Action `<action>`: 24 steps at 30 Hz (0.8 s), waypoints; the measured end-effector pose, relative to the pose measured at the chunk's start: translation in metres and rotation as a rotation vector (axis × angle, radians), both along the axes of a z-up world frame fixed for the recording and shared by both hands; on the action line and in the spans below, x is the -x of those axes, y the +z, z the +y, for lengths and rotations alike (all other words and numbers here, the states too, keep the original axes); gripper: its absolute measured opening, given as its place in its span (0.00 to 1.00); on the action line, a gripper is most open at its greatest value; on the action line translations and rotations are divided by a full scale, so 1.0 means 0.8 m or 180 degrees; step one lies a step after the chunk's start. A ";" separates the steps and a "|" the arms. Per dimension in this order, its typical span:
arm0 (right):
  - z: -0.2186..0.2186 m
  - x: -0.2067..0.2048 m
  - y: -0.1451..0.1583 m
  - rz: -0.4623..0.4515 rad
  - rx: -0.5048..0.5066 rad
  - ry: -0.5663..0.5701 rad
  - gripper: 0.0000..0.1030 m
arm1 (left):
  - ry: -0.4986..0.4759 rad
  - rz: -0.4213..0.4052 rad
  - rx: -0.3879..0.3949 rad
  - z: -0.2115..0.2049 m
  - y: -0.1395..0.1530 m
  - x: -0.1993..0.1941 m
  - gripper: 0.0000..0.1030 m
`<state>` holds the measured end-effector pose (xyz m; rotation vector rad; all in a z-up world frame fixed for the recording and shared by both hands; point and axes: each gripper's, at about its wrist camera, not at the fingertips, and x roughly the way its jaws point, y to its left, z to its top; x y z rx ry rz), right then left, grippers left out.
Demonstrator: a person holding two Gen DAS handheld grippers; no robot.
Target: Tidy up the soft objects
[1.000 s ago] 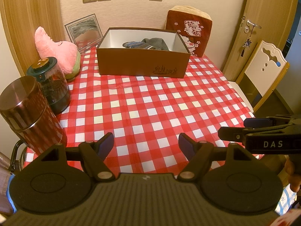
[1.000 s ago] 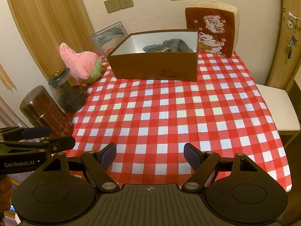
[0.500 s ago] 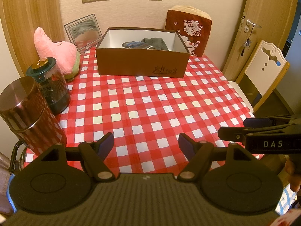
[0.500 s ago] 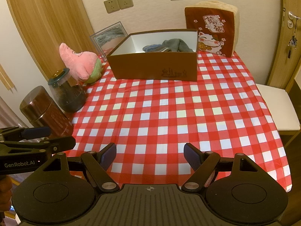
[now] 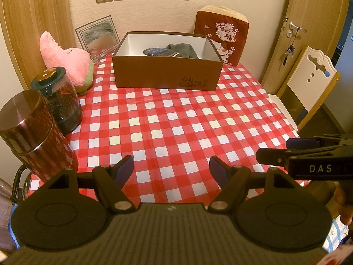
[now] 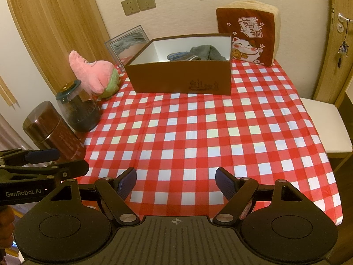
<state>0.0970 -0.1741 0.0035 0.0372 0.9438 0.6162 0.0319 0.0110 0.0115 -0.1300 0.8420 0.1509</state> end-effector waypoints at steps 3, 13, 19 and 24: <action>0.000 0.000 0.000 0.0001 0.0000 0.0000 0.76 | -0.0004 -0.0002 0.0002 0.000 0.000 0.000 0.72; 0.000 -0.001 -0.001 0.0002 -0.0001 -0.0001 0.76 | -0.0005 0.0001 -0.0001 0.000 0.000 -0.001 0.72; 0.000 -0.001 -0.001 0.0003 0.0000 -0.0003 0.76 | -0.0002 0.0002 -0.0001 0.000 0.000 -0.002 0.72; 0.000 -0.002 -0.001 0.0007 0.0001 -0.0002 0.76 | -0.0008 0.0000 0.0000 0.001 -0.002 -0.004 0.72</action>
